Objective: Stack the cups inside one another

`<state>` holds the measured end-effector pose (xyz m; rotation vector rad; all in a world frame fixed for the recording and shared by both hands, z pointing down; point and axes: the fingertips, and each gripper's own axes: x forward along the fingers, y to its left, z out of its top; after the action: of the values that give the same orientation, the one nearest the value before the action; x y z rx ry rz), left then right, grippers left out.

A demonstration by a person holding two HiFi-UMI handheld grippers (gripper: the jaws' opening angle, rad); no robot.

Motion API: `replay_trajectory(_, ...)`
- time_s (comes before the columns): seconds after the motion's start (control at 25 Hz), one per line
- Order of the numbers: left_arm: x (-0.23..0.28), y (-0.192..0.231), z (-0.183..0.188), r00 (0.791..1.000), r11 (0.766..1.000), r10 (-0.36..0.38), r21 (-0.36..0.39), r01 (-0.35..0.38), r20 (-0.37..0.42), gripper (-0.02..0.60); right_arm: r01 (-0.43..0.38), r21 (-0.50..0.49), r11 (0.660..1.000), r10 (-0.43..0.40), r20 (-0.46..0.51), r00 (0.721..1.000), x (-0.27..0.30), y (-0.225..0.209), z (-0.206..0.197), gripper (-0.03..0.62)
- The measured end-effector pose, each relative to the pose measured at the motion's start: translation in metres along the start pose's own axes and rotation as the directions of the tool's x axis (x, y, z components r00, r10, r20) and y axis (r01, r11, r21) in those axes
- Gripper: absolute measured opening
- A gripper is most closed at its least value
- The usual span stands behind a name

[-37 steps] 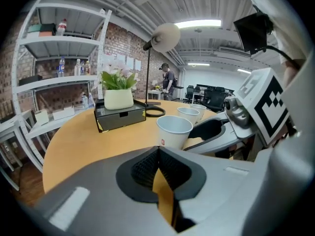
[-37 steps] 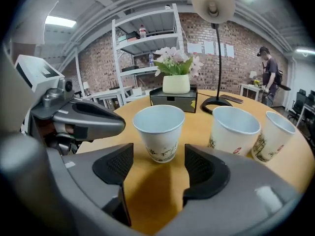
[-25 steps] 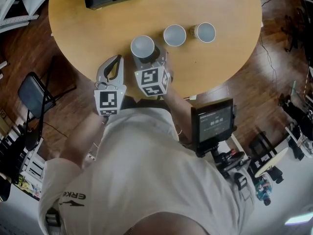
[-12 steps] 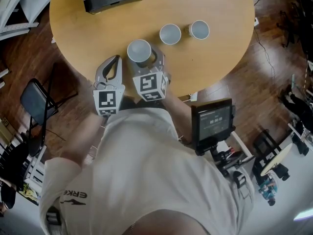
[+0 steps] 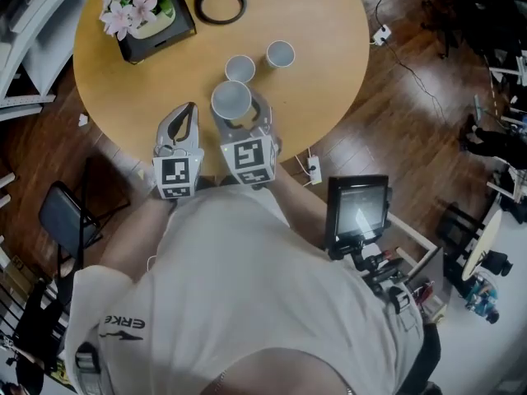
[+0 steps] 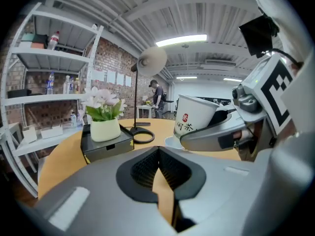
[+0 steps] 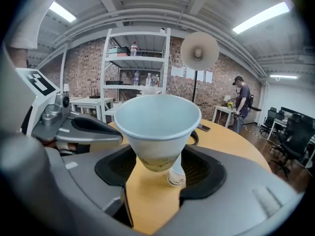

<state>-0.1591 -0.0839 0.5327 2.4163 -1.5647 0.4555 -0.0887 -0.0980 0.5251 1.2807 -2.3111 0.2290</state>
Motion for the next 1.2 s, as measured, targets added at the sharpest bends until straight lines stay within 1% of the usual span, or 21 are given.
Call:
replay_trajectory(0.32,0.002,-0.044,0.048,0.992,0.996,-0.082,0.052,0.077,0.098,0.002,0.131,0.035,0.991,-0.132,0.048,0.990,-0.045,-0.049,0.022,0.301)
replay_trajectory(0.6,0.013,-0.066,0.079,0.979,0.990,-0.120,0.092,0.105,0.166,0.002,0.212,0.062,0.975,-0.217,0.075,0.973,-0.062,-0.093,0.035,0.301)
replay_trajectory(0.96,0.025,-0.079,0.095,0.977,0.992,-0.106,0.088,0.090,0.187,0.002,0.247,0.072,0.966,-0.253,0.087,0.964,-0.072,-0.133,0.041,0.301)
replay_trajectory(1.2,0.036,-0.077,0.097,0.982,0.996,-0.069,0.071,0.057,0.176,0.002,0.232,0.077,0.970,-0.239,0.088,0.967,-0.061,-0.151,0.043,0.301)
